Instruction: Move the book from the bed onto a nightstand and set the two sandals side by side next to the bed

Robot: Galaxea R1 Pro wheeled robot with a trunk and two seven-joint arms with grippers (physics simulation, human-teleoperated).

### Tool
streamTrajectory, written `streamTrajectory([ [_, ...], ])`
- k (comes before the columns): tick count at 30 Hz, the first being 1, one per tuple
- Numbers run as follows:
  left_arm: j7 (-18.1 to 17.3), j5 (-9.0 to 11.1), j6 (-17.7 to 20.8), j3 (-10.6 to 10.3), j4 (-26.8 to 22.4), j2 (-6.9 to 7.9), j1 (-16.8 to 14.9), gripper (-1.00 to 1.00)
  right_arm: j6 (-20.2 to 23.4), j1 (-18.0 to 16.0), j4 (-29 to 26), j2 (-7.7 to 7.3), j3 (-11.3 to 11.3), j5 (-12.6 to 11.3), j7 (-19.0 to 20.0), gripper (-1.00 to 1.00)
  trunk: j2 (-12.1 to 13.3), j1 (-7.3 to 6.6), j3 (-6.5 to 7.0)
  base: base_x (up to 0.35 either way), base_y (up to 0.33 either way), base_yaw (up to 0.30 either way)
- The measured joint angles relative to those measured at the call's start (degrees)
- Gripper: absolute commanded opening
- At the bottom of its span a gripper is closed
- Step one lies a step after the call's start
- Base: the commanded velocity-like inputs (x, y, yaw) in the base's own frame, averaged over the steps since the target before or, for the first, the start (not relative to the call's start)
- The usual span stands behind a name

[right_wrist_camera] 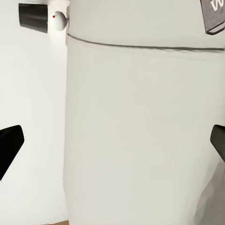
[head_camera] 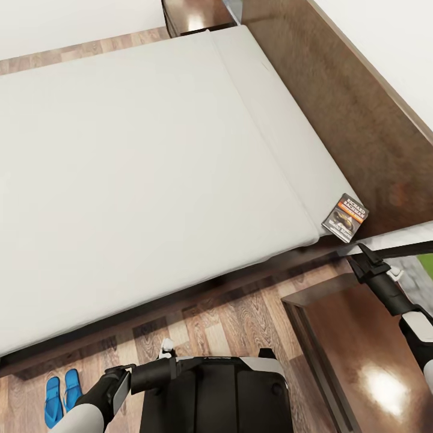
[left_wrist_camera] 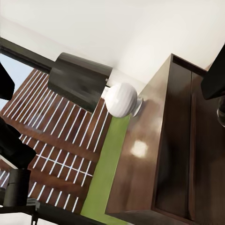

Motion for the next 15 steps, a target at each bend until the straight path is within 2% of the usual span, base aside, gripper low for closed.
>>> streamTrajectory([
  [5, 0.0, 0.0, 0.0, 0.0, 0.02, 0.0, 0.0, 1.0, -0.02, 0.0, 0.05, -0.07, -0.17, -3.79, 0.0, 1.0, -0.79, 0.44, -0.35, 0.0, 0.0, 0.0],
  [10, 0.0, 0.0, 0.0, 0.0, 0.01, 0.0, 0.0, 1.0, 0.04, 0.0, 0.06, -0.08, -0.17, -4.98, 0.0, 1.0, -2.8, 1.54, -1.25, 0.0, 0.0, 0.0],
  [15, 0.0, -0.01, 0.0, 0.0, 0.01, 0.0, 0.0, 1.0, 0.06, 0.0, 0.06, -0.08, -0.17, -5.17, 0.0, 1.0, -4.81, 2.64, -2.15, 0.0, 0.0, 0.0],
])
